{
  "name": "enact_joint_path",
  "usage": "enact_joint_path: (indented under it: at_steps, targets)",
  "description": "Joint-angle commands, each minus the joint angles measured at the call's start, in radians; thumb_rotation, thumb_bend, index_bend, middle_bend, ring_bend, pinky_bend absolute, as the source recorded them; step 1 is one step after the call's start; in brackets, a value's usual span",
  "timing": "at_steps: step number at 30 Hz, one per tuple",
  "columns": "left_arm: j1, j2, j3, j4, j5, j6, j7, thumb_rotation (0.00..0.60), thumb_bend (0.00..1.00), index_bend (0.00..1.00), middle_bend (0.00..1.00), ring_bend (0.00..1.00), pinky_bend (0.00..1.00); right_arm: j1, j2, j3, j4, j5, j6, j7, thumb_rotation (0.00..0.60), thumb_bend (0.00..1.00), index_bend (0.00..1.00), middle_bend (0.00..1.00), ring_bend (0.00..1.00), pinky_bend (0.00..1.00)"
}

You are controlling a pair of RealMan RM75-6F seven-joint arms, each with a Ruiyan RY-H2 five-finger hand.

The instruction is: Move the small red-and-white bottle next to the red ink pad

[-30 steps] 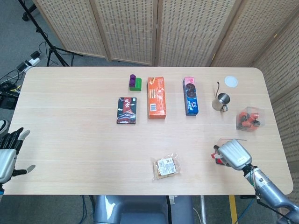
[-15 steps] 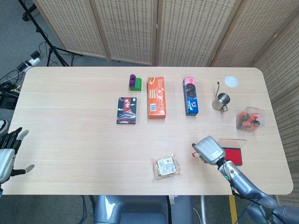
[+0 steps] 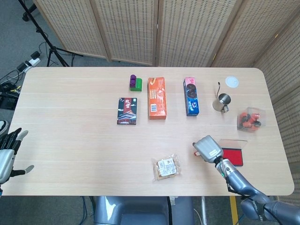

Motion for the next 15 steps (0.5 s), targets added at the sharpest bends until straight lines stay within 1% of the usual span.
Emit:
enact_joint_path:
  at_steps: [1, 7, 15]
  targets:
    - [-0.001, 0.000, 0.000, 0.001, -0.001, -0.002, 0.001, 0.600, 0.00, 0.00, 0.00, 0.00, 0.00, 0.000, 0.001, -0.002, 0.001, 0.004, 0.000, 0.004, 0.600, 0.62, 0.59, 1.00, 1.00, 1.00]
    - [-0.001, 0.000, 0.001, 0.001, -0.002, -0.004, 0.004, 0.600, 0.00, 0.00, 0.00, 0.00, 0.00, 0.007, 0.006, -0.007, -0.002, 0.013, -0.011, 0.000, 0.600, 0.60, 0.52, 1.00, 1.00, 1.00]
    - [0.000, 0.002, 0.003, -0.001, 0.001, -0.003, 0.003, 0.600, 0.00, 0.00, 0.00, 0.00, 0.00, 0.007, 0.009, -0.014, -0.003, 0.018, -0.009, 0.000, 0.600, 0.61, 0.50, 1.00, 1.00, 1.00]
